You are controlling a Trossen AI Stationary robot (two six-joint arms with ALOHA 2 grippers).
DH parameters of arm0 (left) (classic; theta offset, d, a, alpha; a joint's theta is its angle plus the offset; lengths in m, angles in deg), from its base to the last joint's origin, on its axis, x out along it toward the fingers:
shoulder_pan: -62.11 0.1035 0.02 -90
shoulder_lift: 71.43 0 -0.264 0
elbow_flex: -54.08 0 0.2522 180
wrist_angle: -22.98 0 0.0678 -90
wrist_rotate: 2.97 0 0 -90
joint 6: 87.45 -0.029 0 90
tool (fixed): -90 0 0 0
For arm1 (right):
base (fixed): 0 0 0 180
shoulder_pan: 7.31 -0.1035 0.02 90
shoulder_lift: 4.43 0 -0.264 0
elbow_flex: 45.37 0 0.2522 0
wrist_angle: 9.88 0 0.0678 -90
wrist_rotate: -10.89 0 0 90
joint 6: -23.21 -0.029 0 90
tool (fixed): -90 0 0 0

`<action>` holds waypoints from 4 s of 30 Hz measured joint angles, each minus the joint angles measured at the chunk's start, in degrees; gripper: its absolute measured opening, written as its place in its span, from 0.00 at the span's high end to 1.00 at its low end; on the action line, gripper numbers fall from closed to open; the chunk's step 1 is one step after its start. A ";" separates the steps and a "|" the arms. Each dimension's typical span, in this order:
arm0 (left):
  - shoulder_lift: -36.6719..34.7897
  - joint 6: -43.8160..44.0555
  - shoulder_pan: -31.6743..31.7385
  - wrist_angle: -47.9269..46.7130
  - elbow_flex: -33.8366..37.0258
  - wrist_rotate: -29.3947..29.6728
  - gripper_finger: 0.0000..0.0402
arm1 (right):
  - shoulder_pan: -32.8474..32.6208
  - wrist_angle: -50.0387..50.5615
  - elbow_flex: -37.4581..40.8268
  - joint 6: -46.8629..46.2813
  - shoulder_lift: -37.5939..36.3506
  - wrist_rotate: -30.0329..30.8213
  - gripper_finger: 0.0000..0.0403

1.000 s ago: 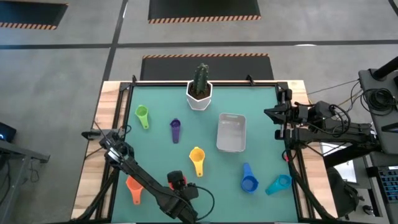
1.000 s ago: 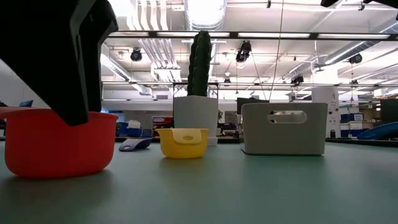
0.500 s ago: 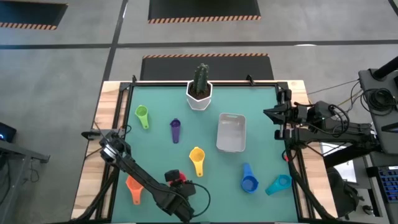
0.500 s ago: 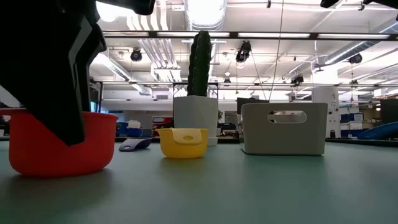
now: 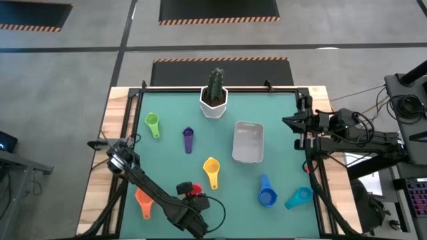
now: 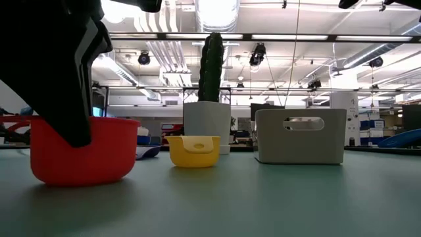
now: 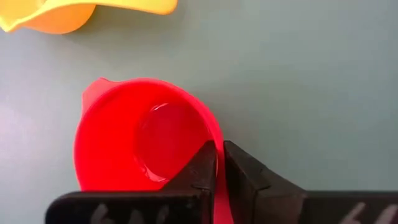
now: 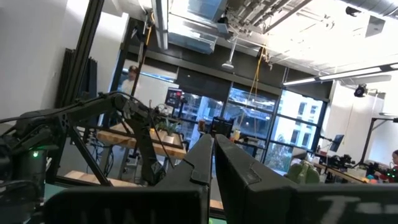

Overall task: Nest measuring cups in basket
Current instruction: Stack the red measuring cup on the top of the orange measuring cup, then stack the blue measuring cup on the top of the red measuring cup

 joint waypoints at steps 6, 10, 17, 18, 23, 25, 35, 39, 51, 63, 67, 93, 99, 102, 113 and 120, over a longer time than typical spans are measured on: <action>-1.32 -0.26 0.00 -4.90 -1.26 0.57 1.00 | 0.02 0.01 0.00 1.09 0.00 0.00 0.98; -3.42 -0.34 0.00 -8.38 -1.24 3.65 1.00 | 0.00 0.02 0.14 2.82 0.02 0.00 0.98; -10.10 0.70 -0.72 -11.30 -1.24 8.39 1.00 | 0.00 0.04 0.39 2.95 1.77 0.00 0.98; -11.30 1.37 -1.01 -11.74 -1.24 8.43 1.00 | 0.02 0.04 0.39 2.73 2.14 0.00 0.98; -17.11 8.85 -2.96 -16.54 -1.24 8.94 0.99 | 0.02 0.02 0.15 1.44 3.66 0.00 0.98; -19.15 13.37 -4.13 -19.83 -1.24 8.91 0.99 | 0.00 0.02 0.15 1.42 4.01 0.00 0.98; -22.99 27.95 -8.87 -28.05 -0.89 -2.41 0.99 | 0.00 0.02 0.15 1.49 4.10 0.00 0.98; -22.71 33.09 -11.20 -28.18 -0.79 -8.40 0.99 | 0.02 -0.02 -0.06 1.51 4.04 0.00 0.98; -22.51 64.74 -18.29 -28.20 5.78 -10.61 0.99 | 0.01 -0.52 -0.11 4.00 4.02 0.00 0.98; -22.48 60.64 -18.21 -21.67 15.29 -10.57 0.99 | 0.01 -1.22 -0.11 4.63 4.04 0.02 0.98; -22.46 58.61 -18.18 -18.72 18.09 -10.56 1.00 | 0.02 -1.11 -0.11 4.30 4.04 0.02 0.98; -22.44 55.87 -18.18 -12.24 24.07 -8.52 0.99 | 0.01 -0.22 -0.11 3.10 4.07 0.02 0.98; -22.44 55.89 -18.16 -12.14 24.07 -8.52 0.94 | 0.02 -0.20 -0.11 3.15 4.07 0.02 0.98; -22.44 55.88 -18.16 -12.06 24.05 -8.52 0.89 | 0.01 -0.18 -0.11 3.15 4.07 0.02 0.98; -22.46 48.82 -16.69 -12.52 18.93 -6.98 0.74 | 0.00 -0.14 -0.11 3.11 4.07 0.02 0.98; -22.51 36.96 -12.34 -12.36 13.37 2.39 0.77 | 0.01 -0.44 -0.11 3.15 4.07 0.02 0.98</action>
